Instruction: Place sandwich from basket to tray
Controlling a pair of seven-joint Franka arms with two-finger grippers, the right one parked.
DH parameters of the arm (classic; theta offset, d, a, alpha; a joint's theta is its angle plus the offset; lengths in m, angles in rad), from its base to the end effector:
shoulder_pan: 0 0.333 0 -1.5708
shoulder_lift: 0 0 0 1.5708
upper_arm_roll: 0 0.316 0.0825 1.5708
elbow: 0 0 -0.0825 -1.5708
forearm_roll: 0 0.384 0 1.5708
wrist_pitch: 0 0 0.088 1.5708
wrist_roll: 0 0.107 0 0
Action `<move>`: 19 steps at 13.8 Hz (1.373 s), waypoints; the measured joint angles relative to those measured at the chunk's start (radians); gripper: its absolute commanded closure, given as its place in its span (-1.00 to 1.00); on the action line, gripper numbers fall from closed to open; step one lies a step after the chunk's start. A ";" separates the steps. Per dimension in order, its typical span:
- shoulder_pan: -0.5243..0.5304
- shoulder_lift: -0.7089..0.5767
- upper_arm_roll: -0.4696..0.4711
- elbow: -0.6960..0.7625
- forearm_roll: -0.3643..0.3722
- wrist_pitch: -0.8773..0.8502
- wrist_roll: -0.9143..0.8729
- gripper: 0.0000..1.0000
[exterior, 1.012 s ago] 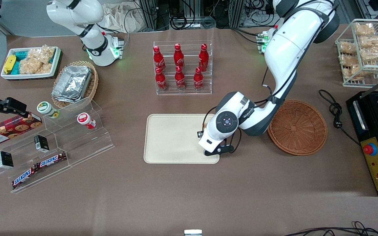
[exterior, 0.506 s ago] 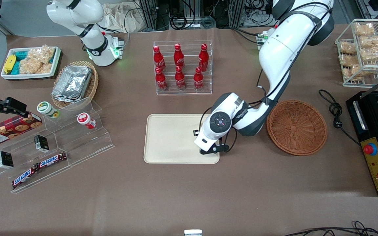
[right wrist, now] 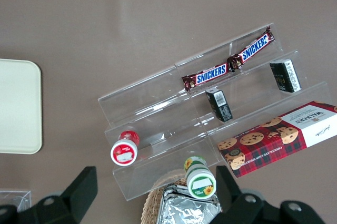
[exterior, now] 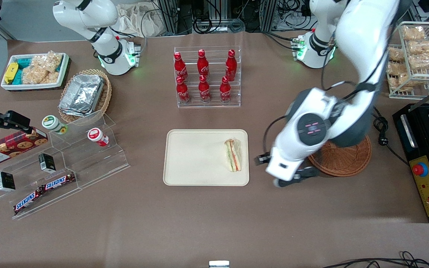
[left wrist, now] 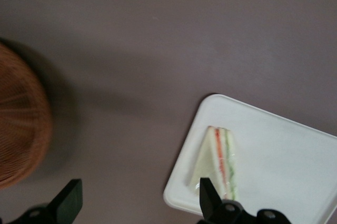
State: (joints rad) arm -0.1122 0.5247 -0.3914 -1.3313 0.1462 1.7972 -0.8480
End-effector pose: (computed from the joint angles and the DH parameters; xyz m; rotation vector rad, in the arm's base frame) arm 0.6435 -0.2770 0.4441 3.0649 0.5512 -0.0745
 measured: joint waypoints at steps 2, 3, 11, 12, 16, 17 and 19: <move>0.091 -0.085 0.003 -0.003 0.000 -0.083 0.071 -1.00; 0.143 -0.120 0.004 -0.009 -0.001 -0.112 0.128 -1.00; 0.197 -0.353 0.278 -0.230 -0.109 -0.177 0.679 -0.99; 0.166 -0.369 0.329 -0.247 -0.111 -0.187 0.732 -0.98; 0.127 -0.395 0.414 -0.260 -0.110 -0.225 0.878 -0.99; 0.127 -0.395 0.415 -0.260 -0.107 -0.226 0.885 -0.99; 0.117 -0.395 0.414 -0.260 -0.096 -0.226 0.886 -0.99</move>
